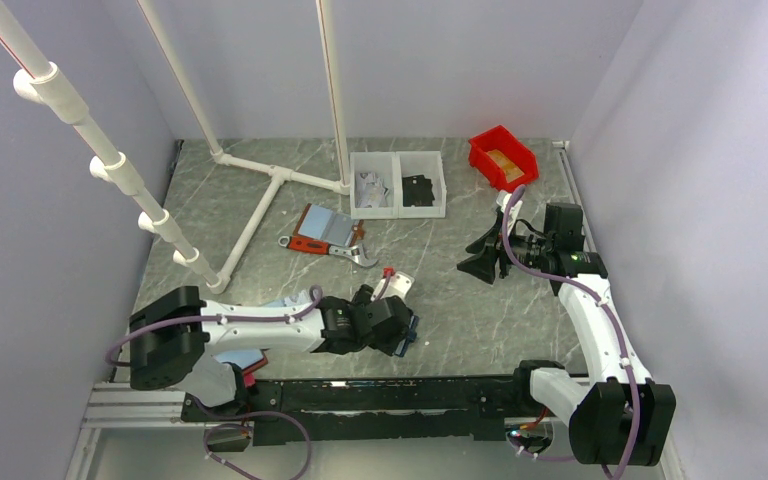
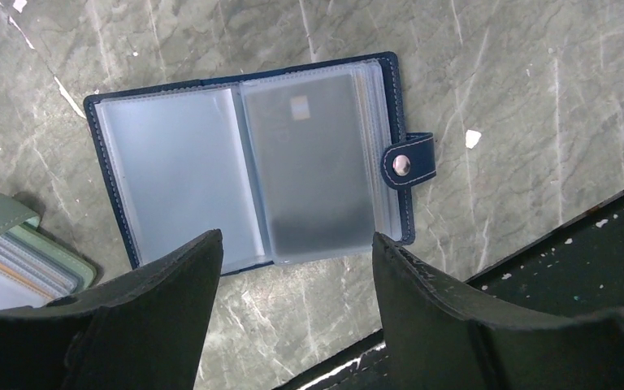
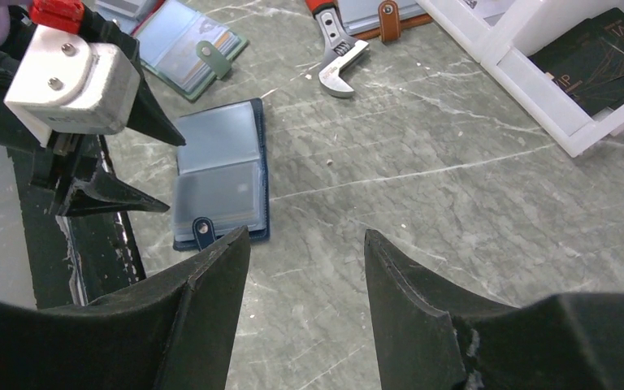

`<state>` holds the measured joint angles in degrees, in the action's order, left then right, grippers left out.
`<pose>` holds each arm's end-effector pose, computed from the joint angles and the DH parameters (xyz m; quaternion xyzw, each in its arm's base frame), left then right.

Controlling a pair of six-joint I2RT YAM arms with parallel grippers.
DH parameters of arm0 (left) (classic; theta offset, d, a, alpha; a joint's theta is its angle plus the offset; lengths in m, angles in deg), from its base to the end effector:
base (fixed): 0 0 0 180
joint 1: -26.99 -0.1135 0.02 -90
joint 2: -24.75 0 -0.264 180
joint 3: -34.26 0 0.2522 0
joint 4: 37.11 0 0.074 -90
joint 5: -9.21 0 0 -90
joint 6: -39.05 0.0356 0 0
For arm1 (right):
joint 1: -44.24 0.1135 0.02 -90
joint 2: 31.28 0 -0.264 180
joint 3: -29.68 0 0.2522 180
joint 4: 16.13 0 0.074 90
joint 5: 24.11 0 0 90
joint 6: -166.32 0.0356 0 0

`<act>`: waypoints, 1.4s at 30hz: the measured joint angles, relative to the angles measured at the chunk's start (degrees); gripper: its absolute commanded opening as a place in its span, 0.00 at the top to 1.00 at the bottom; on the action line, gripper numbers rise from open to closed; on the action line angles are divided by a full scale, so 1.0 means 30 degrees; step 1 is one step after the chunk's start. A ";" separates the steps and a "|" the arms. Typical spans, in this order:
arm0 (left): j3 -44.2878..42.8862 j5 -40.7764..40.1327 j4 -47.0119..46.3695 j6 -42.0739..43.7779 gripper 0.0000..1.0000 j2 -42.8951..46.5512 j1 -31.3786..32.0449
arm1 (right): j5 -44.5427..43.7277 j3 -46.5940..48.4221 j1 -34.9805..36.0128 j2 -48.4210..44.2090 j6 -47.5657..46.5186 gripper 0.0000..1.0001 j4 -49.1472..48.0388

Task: Take the credit cards out of the card holder
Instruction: Remove the credit card from the card holder.

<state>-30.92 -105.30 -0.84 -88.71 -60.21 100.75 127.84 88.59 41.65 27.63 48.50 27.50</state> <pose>0.0963 -0.2777 0.2029 0.2299 0.9080 -0.1216 0.3284 0.2028 0.0223 0.2770 -0.3699 0.7249 0.3680 0.4498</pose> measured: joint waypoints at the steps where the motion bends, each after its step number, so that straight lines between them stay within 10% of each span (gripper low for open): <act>1: -0.0007 0.0015 -0.0044 0.0073 0.27 -0.0102 0.0000 | 0.0015 0.0000 0.0000 0.0000 0.0007 0.43 0.0000; 25: -0.0117 0.1494 -0.1479 0.0670 0.20 -0.1821 -0.0634 | 0.0051 0.0000 0.0000 0.0000 0.0007 0.43 0.0000; 42: -0.0379 0.1792 -0.1421 0.0648 0.41 -0.2586 -0.0707 | 0.0058 0.0000 0.0000 0.0007 0.0007 0.43 0.0000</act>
<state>-32.06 -99.93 -5.11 -86.76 -67.97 98.63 128.02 88.59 41.65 27.65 48.52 27.50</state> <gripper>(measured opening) 0.637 0.567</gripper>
